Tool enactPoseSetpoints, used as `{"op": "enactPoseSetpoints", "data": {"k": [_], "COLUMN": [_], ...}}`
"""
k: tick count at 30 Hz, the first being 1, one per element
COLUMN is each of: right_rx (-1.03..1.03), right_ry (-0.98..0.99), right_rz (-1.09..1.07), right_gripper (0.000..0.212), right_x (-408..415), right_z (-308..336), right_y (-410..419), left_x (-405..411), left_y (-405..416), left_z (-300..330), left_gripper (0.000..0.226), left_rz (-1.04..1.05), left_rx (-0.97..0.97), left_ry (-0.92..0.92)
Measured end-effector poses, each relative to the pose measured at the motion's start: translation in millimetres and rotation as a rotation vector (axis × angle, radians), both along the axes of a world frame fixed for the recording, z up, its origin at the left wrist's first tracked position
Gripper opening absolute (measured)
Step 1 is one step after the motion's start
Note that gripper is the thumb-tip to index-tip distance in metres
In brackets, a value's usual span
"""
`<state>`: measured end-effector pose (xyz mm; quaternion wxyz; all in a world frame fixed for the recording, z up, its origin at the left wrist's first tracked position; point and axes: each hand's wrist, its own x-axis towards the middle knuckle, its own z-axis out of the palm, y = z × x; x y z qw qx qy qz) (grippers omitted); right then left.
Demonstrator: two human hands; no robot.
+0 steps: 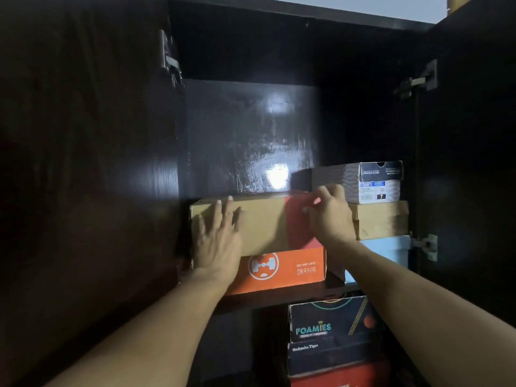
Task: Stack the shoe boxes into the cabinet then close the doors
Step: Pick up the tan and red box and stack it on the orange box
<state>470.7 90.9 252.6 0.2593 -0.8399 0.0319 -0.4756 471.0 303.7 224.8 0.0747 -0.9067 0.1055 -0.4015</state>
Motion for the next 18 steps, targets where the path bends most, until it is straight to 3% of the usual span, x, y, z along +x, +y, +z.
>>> {"op": "enactPoseSetpoints", "data": {"k": [6, 18], "right_rx": [-0.182, -0.205], "right_ry": [0.124, 0.381], "right_rz": [0.056, 0.073], "right_gripper": [0.042, 0.081], "right_x": [24.4, 57.2], "right_z": [-19.8, -18.9], "right_y": [-3.5, -7.1], "left_x": [22.3, 54.2], "left_y": [12.8, 11.8], "left_z": [-12.0, 3.2], "left_gripper": [0.101, 0.096], "left_rz": [-0.011, -0.062], "left_rx": [-0.026, -0.100], "left_ry": [0.147, 0.361]}}
